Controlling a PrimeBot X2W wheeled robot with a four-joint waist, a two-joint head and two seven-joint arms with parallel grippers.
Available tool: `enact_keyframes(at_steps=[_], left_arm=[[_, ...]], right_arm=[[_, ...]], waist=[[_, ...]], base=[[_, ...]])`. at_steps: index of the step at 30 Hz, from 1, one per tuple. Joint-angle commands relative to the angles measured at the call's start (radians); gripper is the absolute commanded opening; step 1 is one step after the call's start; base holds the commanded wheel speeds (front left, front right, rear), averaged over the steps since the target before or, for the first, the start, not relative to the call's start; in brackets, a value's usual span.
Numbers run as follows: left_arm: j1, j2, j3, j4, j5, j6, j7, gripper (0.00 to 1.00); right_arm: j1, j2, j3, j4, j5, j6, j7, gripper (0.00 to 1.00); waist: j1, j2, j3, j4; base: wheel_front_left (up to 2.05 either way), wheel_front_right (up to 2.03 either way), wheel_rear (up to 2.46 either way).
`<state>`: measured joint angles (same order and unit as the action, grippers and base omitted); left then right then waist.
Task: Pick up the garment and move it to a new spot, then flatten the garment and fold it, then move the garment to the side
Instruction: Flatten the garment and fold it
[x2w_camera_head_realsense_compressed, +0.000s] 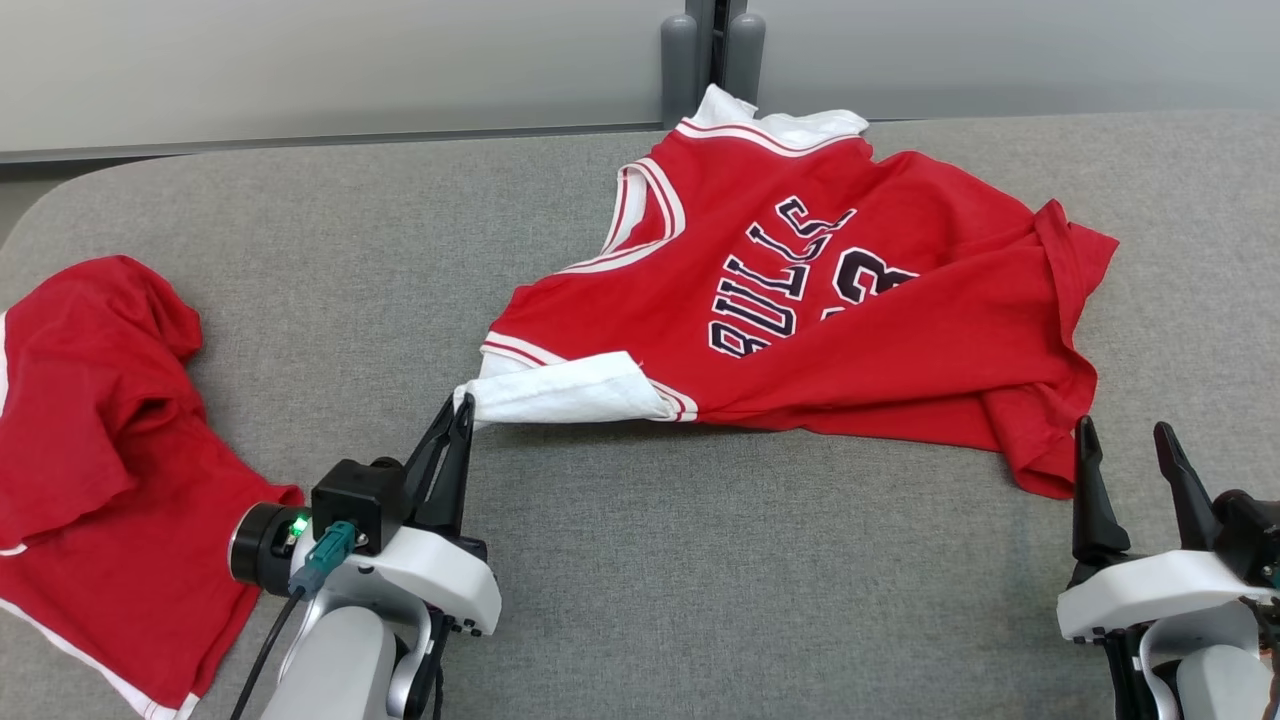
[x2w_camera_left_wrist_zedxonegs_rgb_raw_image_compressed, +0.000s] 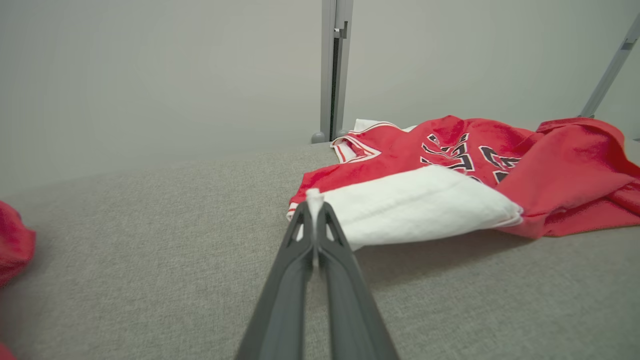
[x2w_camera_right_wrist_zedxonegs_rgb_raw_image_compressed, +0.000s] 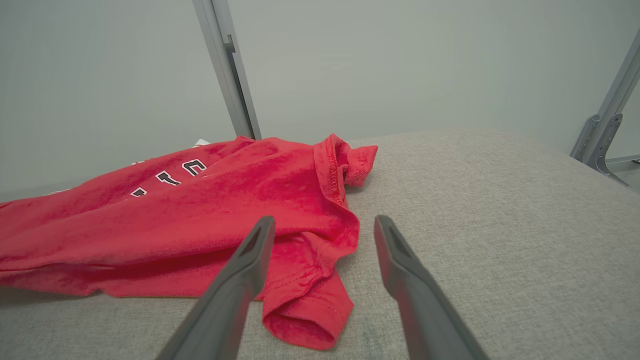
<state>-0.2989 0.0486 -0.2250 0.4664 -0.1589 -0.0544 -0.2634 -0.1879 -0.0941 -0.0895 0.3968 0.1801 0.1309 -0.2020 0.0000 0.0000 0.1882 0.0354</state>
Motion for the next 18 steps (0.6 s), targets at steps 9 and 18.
enact_keyframes(at_steps=[9,18], left_arm=[[0.0,0.003,0.036,-0.019,-0.063,0.078,-0.002,1.0],[0.022,0.004,-0.038,-0.181,-0.144,0.049,-0.001,1.0]], right_arm=[[0.011,-0.014,-0.005,-0.003,0.001,0.0,0.018,1.0],[-0.084,0.002,-0.088,0.092,0.072,0.0,0.148,1.0]], waist=[[0.0,0.0,-0.009,0.014],[0.0,0.0,0.04,0.058]], base=[[0.0,0.0,0.0],[0.0,0.0,0.0]])
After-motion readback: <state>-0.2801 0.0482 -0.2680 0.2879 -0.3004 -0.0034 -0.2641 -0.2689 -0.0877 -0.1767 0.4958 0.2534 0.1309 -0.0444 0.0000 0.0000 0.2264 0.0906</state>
